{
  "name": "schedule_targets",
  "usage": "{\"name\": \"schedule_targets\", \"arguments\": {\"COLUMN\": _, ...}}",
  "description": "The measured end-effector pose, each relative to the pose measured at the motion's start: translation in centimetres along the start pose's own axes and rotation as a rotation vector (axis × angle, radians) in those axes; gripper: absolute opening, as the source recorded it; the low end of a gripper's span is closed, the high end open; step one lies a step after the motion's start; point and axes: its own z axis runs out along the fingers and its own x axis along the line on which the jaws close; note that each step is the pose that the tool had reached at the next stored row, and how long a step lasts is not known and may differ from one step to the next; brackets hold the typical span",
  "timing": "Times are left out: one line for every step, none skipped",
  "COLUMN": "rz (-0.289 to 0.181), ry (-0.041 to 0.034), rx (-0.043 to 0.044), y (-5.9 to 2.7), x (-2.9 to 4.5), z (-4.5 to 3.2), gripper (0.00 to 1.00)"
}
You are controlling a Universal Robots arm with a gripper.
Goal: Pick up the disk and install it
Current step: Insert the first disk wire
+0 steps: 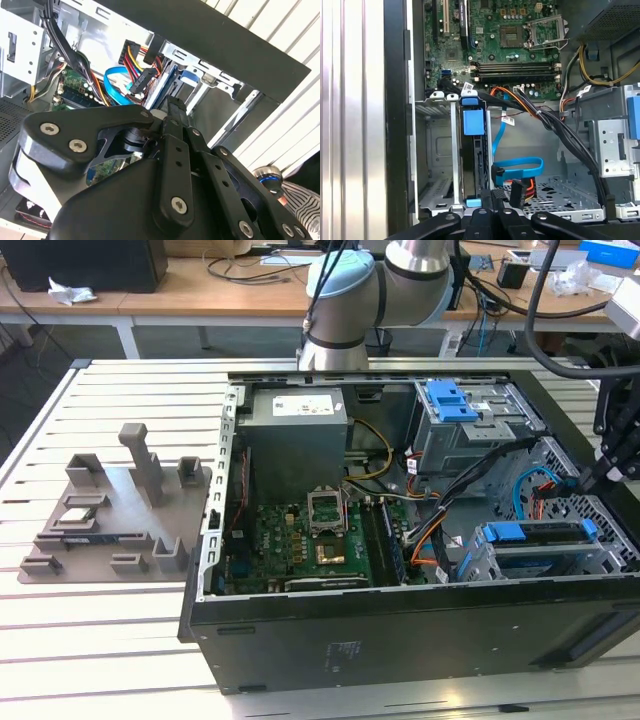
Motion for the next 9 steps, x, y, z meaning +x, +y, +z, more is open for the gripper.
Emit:
{"name": "schedule_targets", "arguments": {"rz": 0.000, "ry": -0.0001, "rx": 0.0000, "y": -0.04, "x": -0.01, "z": 0.01, "gripper": 0.11}}
{"name": "schedule_targets", "arguments": {"rz": 0.000, "ry": -0.0001, "rx": 0.0000, "y": -0.10, "x": -0.02, "z": 0.01, "gripper": 0.11}}
{"name": "schedule_targets", "arguments": {"rz": 0.000, "ry": 0.0002, "rx": 0.0001, "y": -0.21, "x": -0.09, "z": 0.01, "gripper": 0.11}}
{"name": "schedule_targets", "arguments": {"rz": 0.000, "ry": 0.0000, "rx": 0.0001, "y": -0.29, "x": -0.33, "z": 0.07, "gripper": 0.11}}
{"name": "schedule_targets", "arguments": {"rz": 0.000, "ry": 0.0001, "rx": 0.0000, "y": -0.39, "x": -0.72, "z": 0.16, "gripper": 0.11}}
{"name": "schedule_targets", "arguments": {"rz": 0.000, "ry": 0.0000, "rx": -0.0001, "y": -0.52, "x": -1.02, "z": 0.26, "gripper": 0.11}}
{"name": "schedule_targets", "arguments": {"rz": 0.000, "ry": -0.0001, "rx": -0.0001, "y": -0.60, "x": -1.09, "z": 0.30, "gripper": 0.11}}
{"name": "schedule_targets", "arguments": {"rz": 0.000, "ry": 0.0000, "rx": -0.0001, "y": -0.60, "x": -1.09, "z": 0.29, "gripper": 0.11}}
{"name": "schedule_targets", "arguments": {"rz": 0.000, "ry": 0.0000, "rx": 0.0000, "y": -0.60, "x": -1.09, "z": 0.29, "gripper": 0.11}}
